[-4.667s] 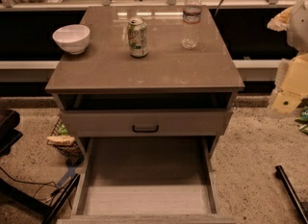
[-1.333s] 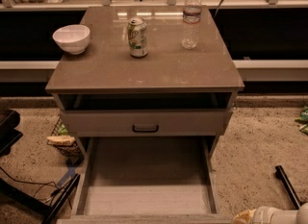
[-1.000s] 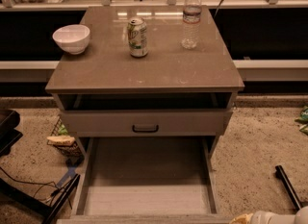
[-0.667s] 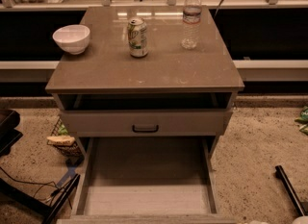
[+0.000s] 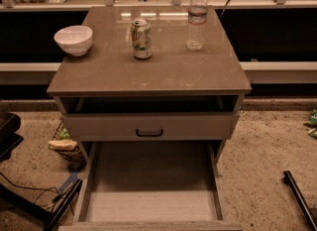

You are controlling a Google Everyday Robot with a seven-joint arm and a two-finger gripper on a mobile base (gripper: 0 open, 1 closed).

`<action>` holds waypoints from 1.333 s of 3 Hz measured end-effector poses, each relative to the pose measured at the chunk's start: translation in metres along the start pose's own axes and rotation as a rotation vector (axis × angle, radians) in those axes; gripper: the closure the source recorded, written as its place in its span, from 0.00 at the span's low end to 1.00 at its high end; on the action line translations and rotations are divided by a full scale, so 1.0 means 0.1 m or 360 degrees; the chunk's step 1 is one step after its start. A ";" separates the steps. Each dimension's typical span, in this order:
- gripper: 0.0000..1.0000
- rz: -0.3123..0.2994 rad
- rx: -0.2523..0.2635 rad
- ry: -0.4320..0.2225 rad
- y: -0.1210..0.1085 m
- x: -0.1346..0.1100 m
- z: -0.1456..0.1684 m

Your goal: Close middle drawer

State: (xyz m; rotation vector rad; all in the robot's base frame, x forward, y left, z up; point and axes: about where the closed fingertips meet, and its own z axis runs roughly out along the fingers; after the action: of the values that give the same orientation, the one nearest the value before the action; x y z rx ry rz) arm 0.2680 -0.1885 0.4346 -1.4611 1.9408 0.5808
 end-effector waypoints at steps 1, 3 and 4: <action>1.00 -0.0035 -0.0033 -0.0112 -0.07 0.00 0.28; 1.00 -0.0117 -0.0067 -0.0194 -0.32 -0.17 0.56; 1.00 -0.0117 -0.0067 -0.0194 -0.32 -0.16 0.56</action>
Offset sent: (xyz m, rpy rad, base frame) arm 0.0514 0.0451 -0.0382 0.1359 -0.0636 0.1006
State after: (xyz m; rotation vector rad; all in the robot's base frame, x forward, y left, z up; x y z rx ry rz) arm 0.3141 -0.1485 0.4076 -1.4815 1.7833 0.6653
